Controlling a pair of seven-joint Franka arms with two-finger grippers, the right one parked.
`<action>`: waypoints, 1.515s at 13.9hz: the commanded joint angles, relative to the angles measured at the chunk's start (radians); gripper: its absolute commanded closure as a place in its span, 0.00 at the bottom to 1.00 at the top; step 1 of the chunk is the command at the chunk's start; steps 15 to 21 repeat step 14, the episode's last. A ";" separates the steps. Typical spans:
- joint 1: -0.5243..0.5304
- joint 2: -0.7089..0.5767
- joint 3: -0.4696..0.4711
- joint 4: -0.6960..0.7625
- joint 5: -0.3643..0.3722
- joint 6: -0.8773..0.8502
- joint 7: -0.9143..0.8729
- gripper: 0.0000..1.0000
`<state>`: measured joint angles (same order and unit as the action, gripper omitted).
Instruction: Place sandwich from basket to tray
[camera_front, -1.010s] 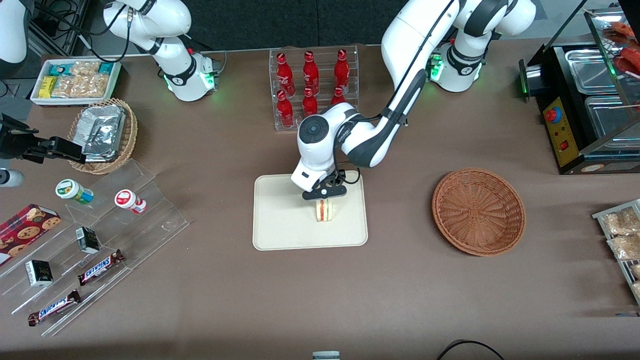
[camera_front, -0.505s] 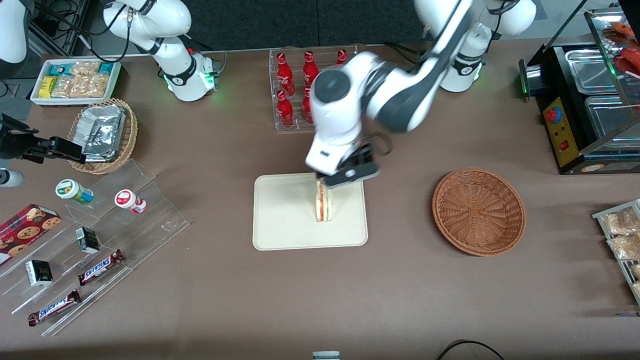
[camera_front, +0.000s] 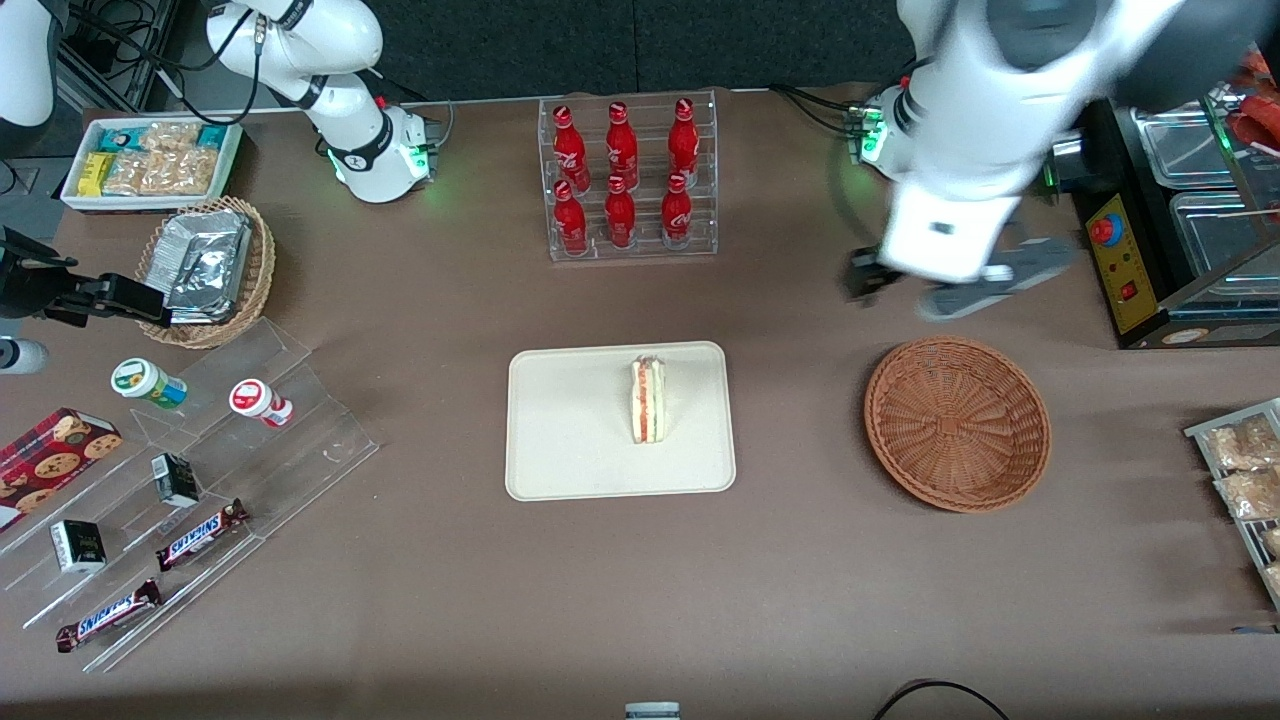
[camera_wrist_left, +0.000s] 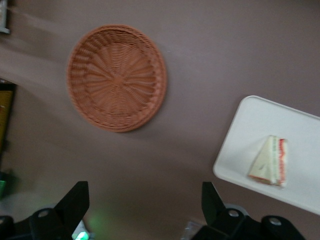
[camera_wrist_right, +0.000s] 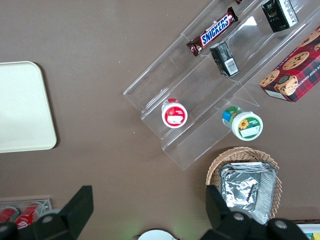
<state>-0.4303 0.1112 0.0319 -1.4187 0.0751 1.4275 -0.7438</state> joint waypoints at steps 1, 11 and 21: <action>0.138 -0.083 -0.012 -0.087 -0.028 -0.013 0.195 0.01; 0.389 -0.236 -0.003 -0.272 -0.095 0.051 0.664 0.01; 0.386 -0.213 -0.056 -0.231 -0.084 0.039 0.656 0.01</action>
